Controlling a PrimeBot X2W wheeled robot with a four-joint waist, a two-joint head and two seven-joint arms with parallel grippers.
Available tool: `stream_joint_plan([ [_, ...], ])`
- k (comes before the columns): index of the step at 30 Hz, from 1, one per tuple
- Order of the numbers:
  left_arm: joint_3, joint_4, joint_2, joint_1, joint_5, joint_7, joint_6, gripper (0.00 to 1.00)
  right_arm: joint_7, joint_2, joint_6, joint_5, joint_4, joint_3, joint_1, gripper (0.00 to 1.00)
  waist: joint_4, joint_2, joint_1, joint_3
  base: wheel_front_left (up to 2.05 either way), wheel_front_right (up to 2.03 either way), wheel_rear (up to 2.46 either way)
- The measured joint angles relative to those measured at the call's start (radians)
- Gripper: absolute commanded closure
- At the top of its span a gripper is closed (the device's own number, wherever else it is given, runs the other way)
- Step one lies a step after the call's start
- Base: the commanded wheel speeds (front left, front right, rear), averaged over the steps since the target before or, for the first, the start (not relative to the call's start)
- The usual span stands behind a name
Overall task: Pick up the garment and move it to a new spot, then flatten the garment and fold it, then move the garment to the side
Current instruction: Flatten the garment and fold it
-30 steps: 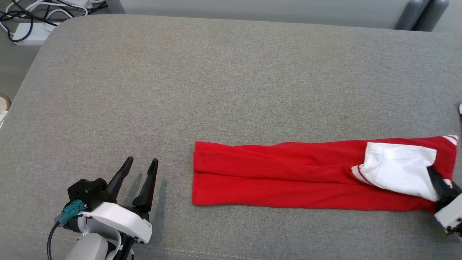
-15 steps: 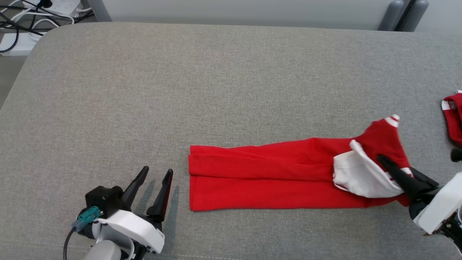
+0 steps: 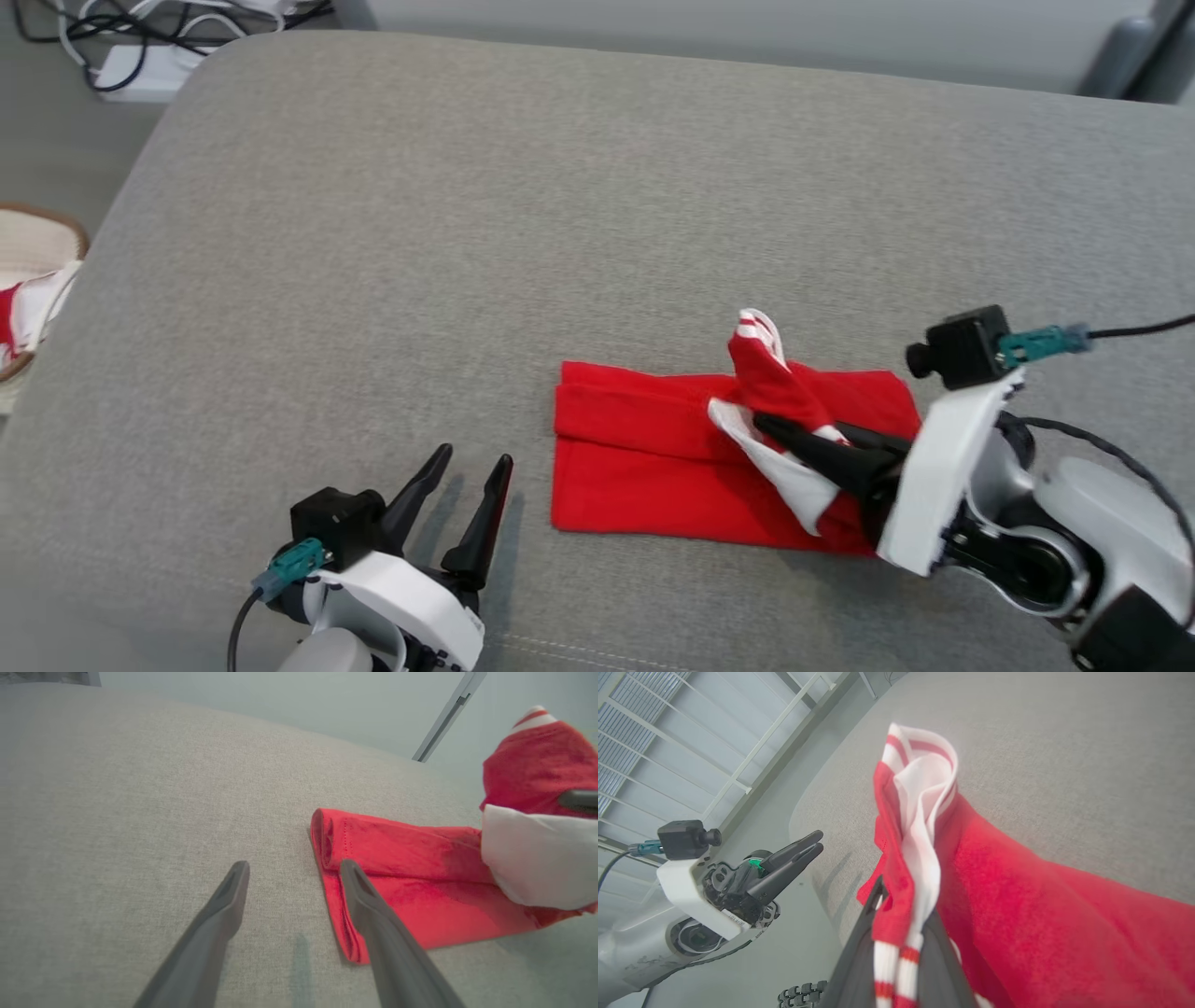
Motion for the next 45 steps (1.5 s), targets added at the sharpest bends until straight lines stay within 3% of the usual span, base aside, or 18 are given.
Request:
stream_joint_plan([
  [6, -0.022, 0.010, -0.024, 0.000, -0.019, 0.000, 0.000, 0.00, 0.018, 0.114, 0.000, -0.062, 0.162, 0.029, -0.059, 1.00, 0.082, 0.0000, 0.0000, 0.009, 0.00, 0.00, 0.00],
  [13, -0.036, 0.014, -0.038, 0.000, -0.027, 0.000, 0.000, 0.00, 0.025, 0.189, 0.000, -0.116, 0.252, 0.073, -0.085, 1.00, 0.160, 0.0000, 0.0000, 0.023, 0.00, 0.00, 0.00],
  [14, -0.037, 0.014, -0.040, 0.000, -0.027, 0.000, 0.000, 0.00, 0.024, 0.197, 0.000, -0.122, 0.262, 0.074, -0.085, 0.85, 0.166, 0.0000, 0.0000, 0.025, 0.00, 0.00, 0.00],
  [15, -0.037, 0.014, -0.040, 0.000, -0.027, 0.000, 0.000, 0.00, 0.023, 0.202, 0.000, -0.123, 0.274, 0.074, -0.087, 0.52, 0.169, 0.0000, 0.0000, 0.026, 0.00, 0.00, 0.00],
  [16, -0.036, 0.014, -0.040, 0.000, -0.028, 0.000, 0.000, 0.00, 0.022, 0.204, 0.000, -0.123, 0.277, 0.074, -0.089, 0.00, 0.170, 0.0000, 0.0000, 0.026, 0.00, 0.00, 0.00],
  [24, 0.013, 0.002, -0.033, 0.000, -0.024, 0.000, 0.000, 0.00, -0.124, 0.183, 0.000, -0.069, 0.207, -0.058, -0.135, 0.00, 0.124, 0.0000, 0.0000, 0.015, 0.00, 0.00, 0.00],
  [30, 0.025, -0.013, -0.018, 0.000, -0.011, 0.000, 0.000, 0.00, -0.223, 0.057, 0.000, -0.027, 0.193, -0.189, -0.120, 0.00, 0.068, 0.0000, 0.0000, 0.002, 0.00, 0.00, 0.00],
  [34, 0.031, -0.016, -0.017, 0.000, -0.007, 0.000, 0.000, 0.00, -0.255, -0.002, 0.000, 0.012, 0.211, -0.222, -0.009, 0.00, 0.038, 0.0000, 0.0000, -0.004, 0.00, 0.00, 0.00],
  [39, 0.034, -0.032, -0.015, 0.000, 0.022, 0.000, 0.000, 0.00, -0.263, -0.002, 0.000, 0.055, 0.207, -0.205, 0.120, 0.00, 0.024, 0.0000, 0.0000, -0.003, 0.00, 0.00, 0.00],
  [45, 0.036, -0.046, -0.013, 0.000, 0.040, 0.000, 0.000, 0.00, -0.280, 0.046, 0.000, 0.096, 0.205, -0.165, 0.202, 0.00, 0.033, 0.0000, 0.0000, -0.002, 0.00, 0.00, 0.00],
])
